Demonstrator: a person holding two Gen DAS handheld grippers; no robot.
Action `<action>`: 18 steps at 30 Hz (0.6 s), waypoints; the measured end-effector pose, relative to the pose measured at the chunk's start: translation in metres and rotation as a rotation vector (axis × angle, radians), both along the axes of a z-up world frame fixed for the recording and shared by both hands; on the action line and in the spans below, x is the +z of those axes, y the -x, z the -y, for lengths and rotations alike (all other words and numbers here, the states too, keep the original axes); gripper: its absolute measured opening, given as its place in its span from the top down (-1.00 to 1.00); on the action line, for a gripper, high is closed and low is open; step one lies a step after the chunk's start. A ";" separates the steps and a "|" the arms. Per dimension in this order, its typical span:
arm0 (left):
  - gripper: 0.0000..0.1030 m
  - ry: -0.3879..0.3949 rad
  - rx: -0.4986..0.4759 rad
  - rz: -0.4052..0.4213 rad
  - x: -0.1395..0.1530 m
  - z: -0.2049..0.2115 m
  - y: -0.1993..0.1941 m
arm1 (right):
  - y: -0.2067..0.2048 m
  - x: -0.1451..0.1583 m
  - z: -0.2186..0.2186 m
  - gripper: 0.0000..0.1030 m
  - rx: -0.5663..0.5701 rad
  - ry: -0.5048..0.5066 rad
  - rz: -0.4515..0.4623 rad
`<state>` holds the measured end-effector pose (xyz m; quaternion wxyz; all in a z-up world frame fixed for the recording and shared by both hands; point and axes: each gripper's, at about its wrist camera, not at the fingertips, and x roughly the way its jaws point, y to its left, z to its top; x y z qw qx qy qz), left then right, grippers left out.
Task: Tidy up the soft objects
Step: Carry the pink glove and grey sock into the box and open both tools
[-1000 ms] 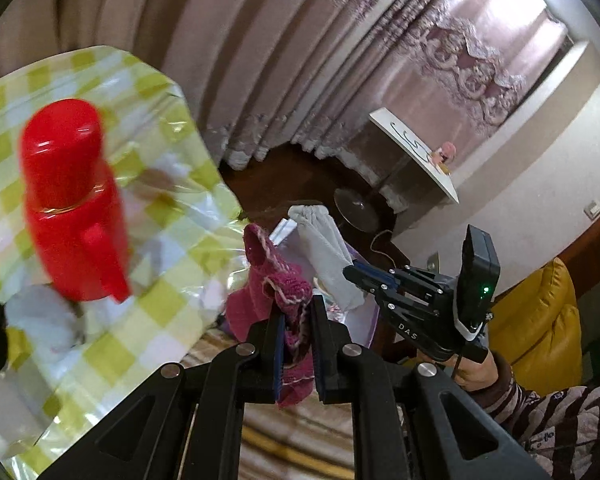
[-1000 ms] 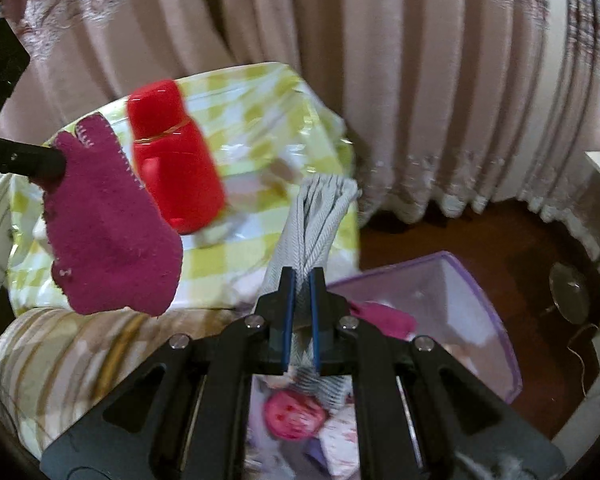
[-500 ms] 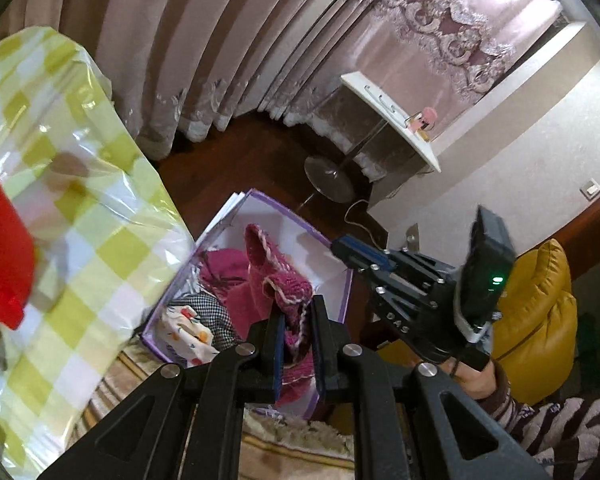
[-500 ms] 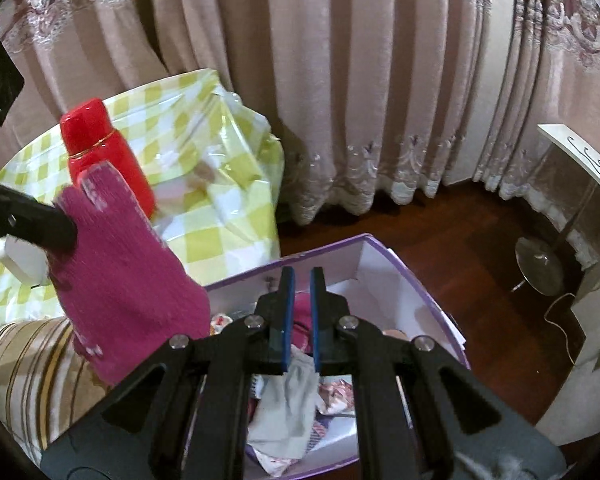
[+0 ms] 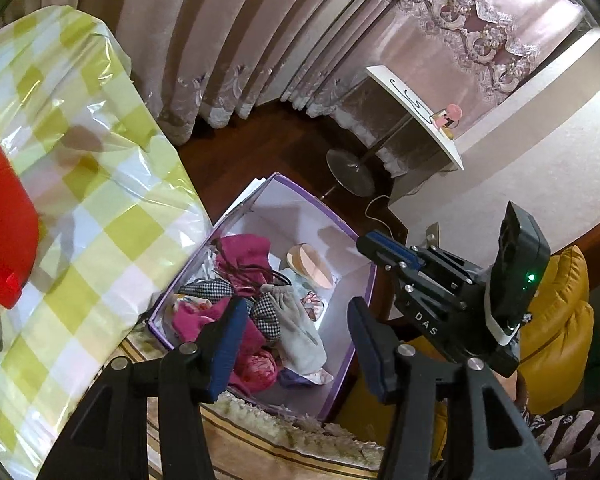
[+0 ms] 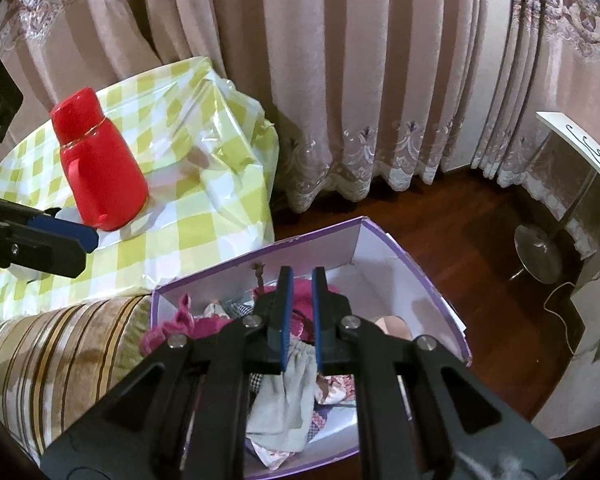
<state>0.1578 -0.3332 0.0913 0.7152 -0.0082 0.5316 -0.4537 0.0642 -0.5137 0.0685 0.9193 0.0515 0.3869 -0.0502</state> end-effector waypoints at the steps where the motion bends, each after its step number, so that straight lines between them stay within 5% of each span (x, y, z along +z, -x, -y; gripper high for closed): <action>1: -0.04 -0.001 0.003 0.006 0.001 -0.002 0.001 | 0.000 0.000 -0.002 0.61 0.006 0.003 -0.004; 5: -0.04 0.007 0.010 0.057 0.003 -0.013 0.009 | 0.001 0.001 -0.012 0.07 0.020 0.037 0.001; 11: -0.04 0.002 0.025 0.157 0.009 -0.028 0.020 | 0.001 0.004 -0.024 -0.03 0.039 0.070 0.008; 18: -0.04 -0.020 0.058 0.181 0.008 -0.048 0.022 | 0.000 0.006 -0.034 -0.10 0.054 0.071 0.010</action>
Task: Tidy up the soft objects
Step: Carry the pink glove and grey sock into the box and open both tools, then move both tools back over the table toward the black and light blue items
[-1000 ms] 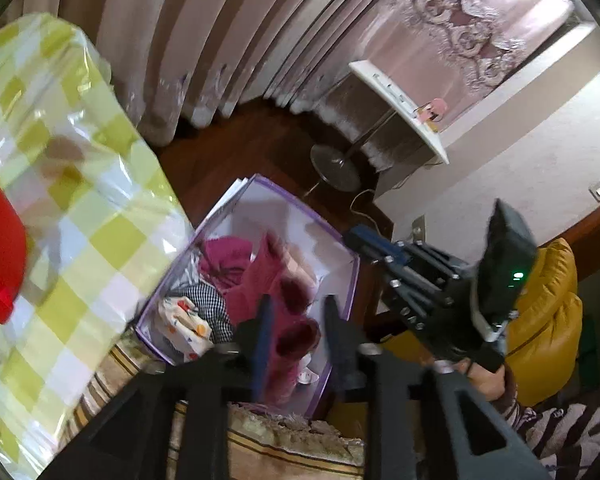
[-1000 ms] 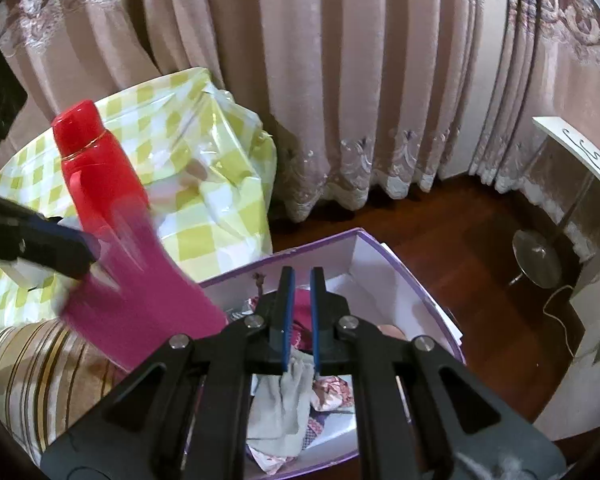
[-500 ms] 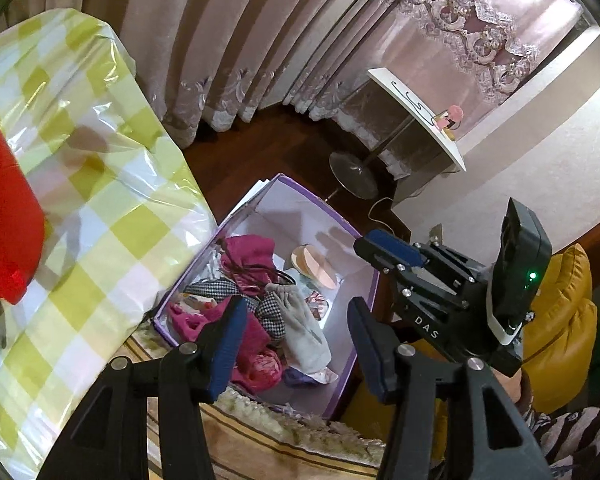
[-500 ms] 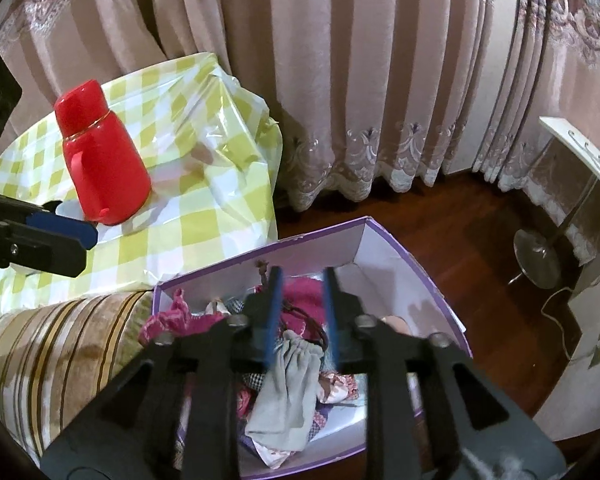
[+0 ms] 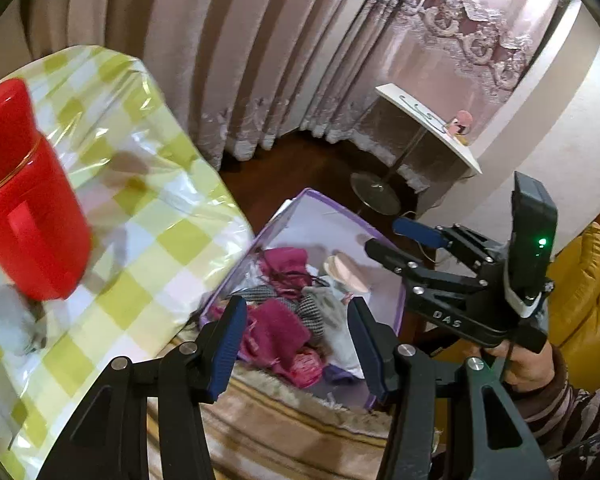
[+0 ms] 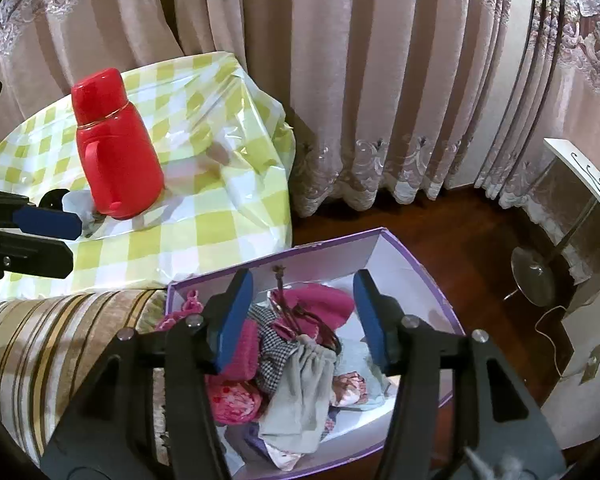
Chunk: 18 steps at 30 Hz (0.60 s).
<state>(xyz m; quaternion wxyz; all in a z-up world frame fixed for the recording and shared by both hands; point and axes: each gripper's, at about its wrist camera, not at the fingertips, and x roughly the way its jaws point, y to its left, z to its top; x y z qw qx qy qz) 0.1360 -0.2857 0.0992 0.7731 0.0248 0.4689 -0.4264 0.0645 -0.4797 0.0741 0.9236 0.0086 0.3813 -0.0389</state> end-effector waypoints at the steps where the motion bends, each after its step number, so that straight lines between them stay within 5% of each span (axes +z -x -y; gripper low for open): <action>1: -0.04 -0.001 0.007 -0.001 -0.001 -0.003 0.000 | 0.000 0.000 -0.002 -0.10 0.005 -0.001 0.001; 18: -0.04 -0.016 0.193 -0.007 -0.010 -0.093 -0.018 | -0.011 0.003 -0.066 -0.10 0.159 -0.021 -0.003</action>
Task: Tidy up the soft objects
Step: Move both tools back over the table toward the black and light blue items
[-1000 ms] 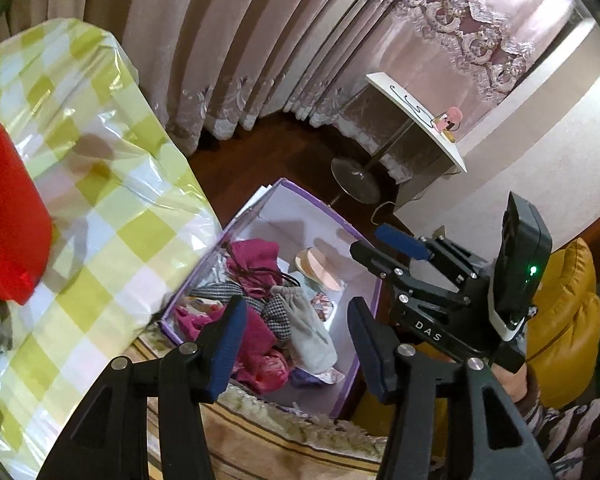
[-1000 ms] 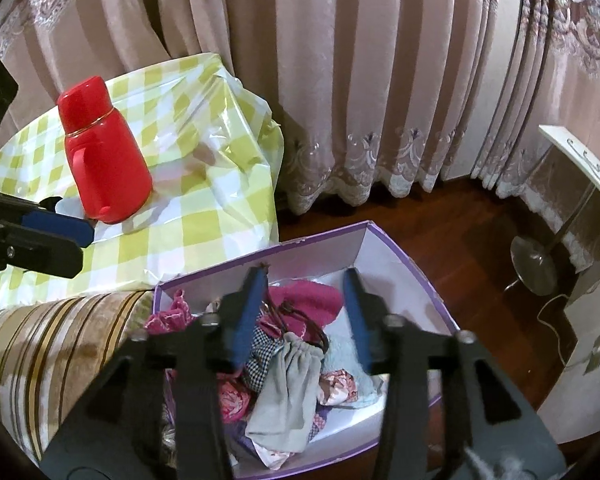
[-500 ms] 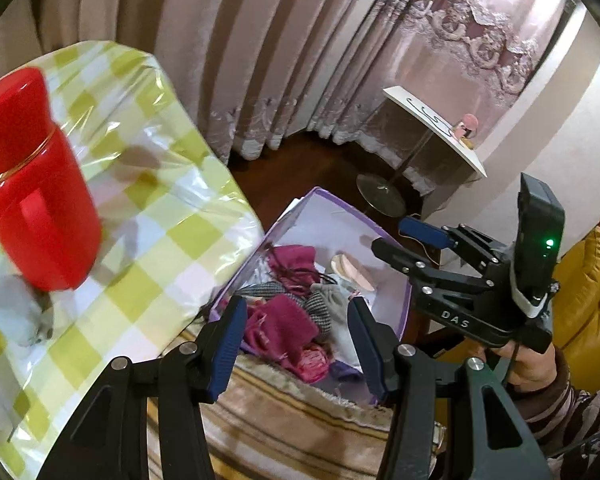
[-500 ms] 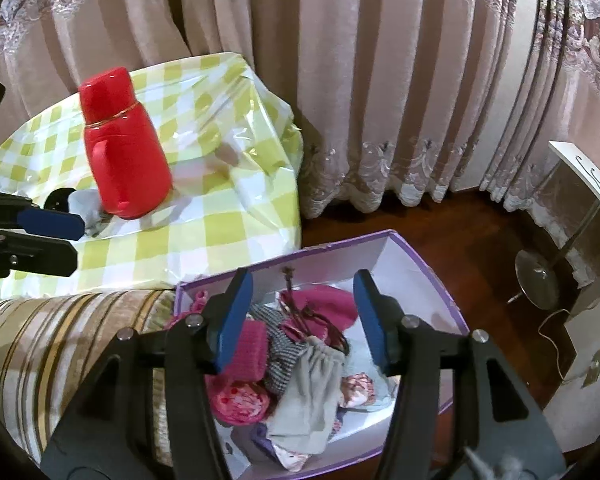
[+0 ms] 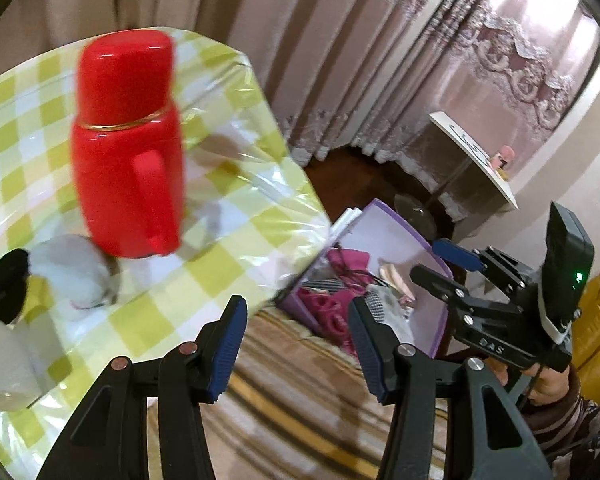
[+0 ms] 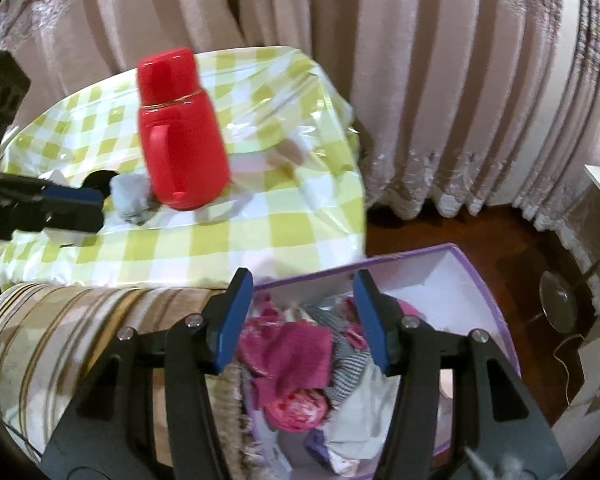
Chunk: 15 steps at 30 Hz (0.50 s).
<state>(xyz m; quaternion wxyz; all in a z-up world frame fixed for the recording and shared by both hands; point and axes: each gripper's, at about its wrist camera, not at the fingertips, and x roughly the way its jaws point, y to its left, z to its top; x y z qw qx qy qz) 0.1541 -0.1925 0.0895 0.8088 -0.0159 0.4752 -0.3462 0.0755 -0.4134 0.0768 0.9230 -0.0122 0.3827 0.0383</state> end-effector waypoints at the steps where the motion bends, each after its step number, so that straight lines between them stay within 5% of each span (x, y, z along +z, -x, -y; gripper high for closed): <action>1: -0.04 -0.003 0.011 0.000 0.001 -0.005 -0.002 | -0.001 0.001 -0.006 -0.10 0.014 0.003 0.002; 10: -0.04 -0.035 0.095 0.019 0.013 -0.068 -0.028 | -0.016 0.001 -0.060 -0.11 0.113 0.014 -0.009; 15: -0.13 -0.144 0.167 0.032 0.030 -0.125 -0.066 | -0.030 -0.001 -0.105 -0.23 0.222 0.014 -0.027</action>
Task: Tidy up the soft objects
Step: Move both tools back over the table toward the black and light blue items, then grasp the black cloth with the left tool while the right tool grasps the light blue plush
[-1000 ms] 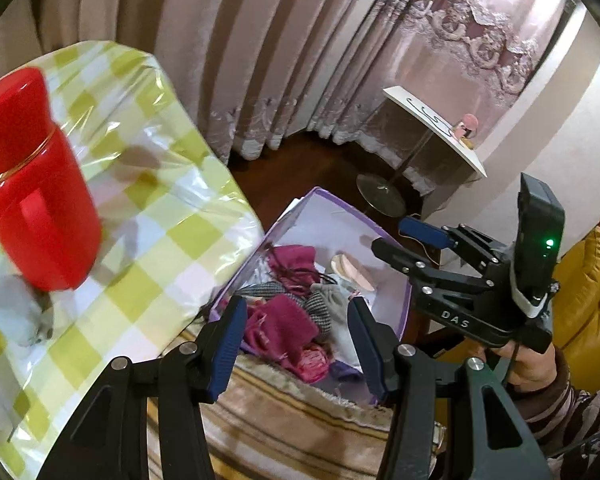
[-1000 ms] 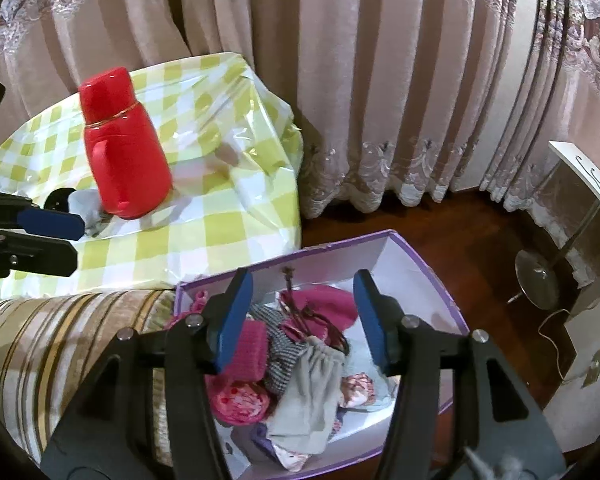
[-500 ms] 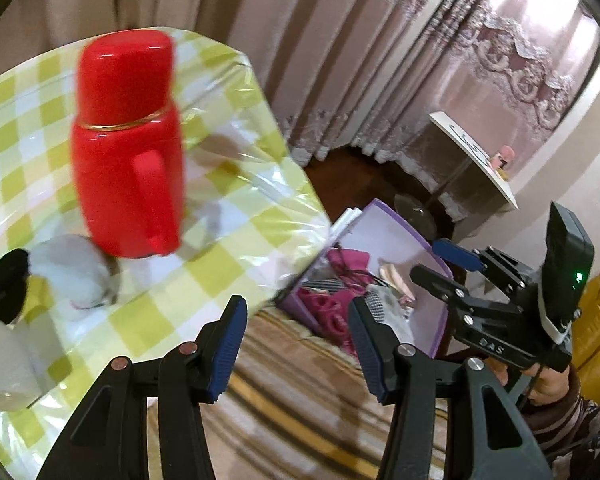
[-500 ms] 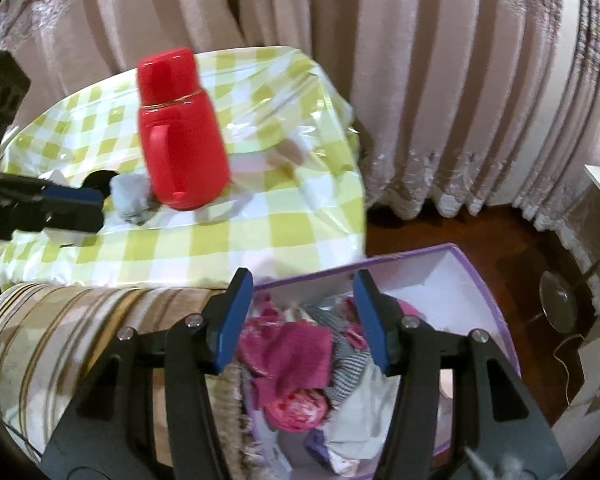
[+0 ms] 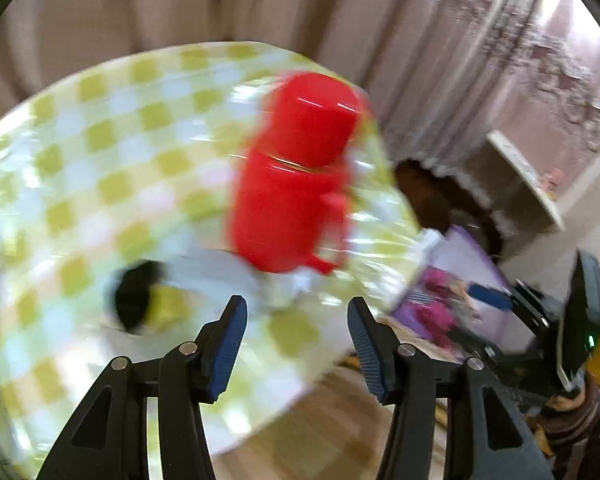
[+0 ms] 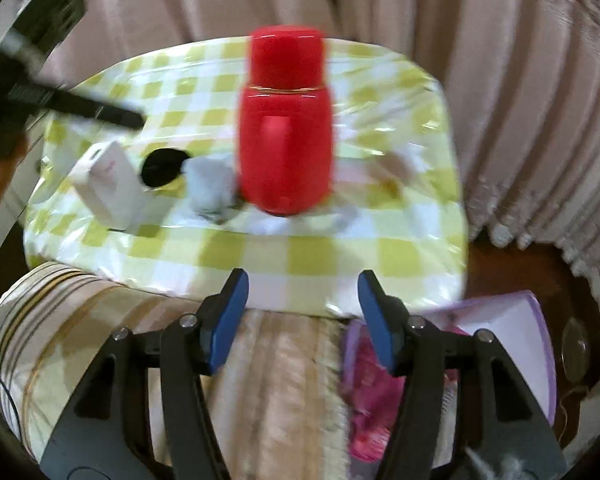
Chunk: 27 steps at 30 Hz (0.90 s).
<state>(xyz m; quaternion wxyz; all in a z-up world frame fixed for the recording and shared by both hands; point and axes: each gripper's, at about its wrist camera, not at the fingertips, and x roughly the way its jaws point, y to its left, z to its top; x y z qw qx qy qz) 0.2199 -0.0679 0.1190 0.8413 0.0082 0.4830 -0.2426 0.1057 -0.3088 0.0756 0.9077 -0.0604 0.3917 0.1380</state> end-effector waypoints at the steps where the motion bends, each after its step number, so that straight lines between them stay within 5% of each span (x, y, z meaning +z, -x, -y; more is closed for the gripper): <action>1: -0.35 -0.026 0.010 -0.013 0.002 -0.014 -0.013 | -0.005 0.000 -0.012 -0.26 0.034 0.003 -0.004; 2: -0.48 -0.038 0.002 -0.033 0.002 -0.025 -0.025 | -0.009 -0.001 -0.021 -0.31 0.057 0.006 -0.007; 6: -0.48 -0.074 0.019 -0.140 -0.011 -0.068 -0.077 | -0.031 -0.007 -0.072 -0.34 0.169 0.042 -0.019; 16: -0.48 -0.157 -0.130 -0.406 -0.112 -0.097 -0.149 | -0.095 -0.045 -0.168 -0.34 0.337 0.149 -0.052; 27: -0.43 -0.116 -0.240 -0.471 -0.166 -0.086 -0.160 | -0.144 -0.078 -0.206 -0.34 0.387 0.254 -0.051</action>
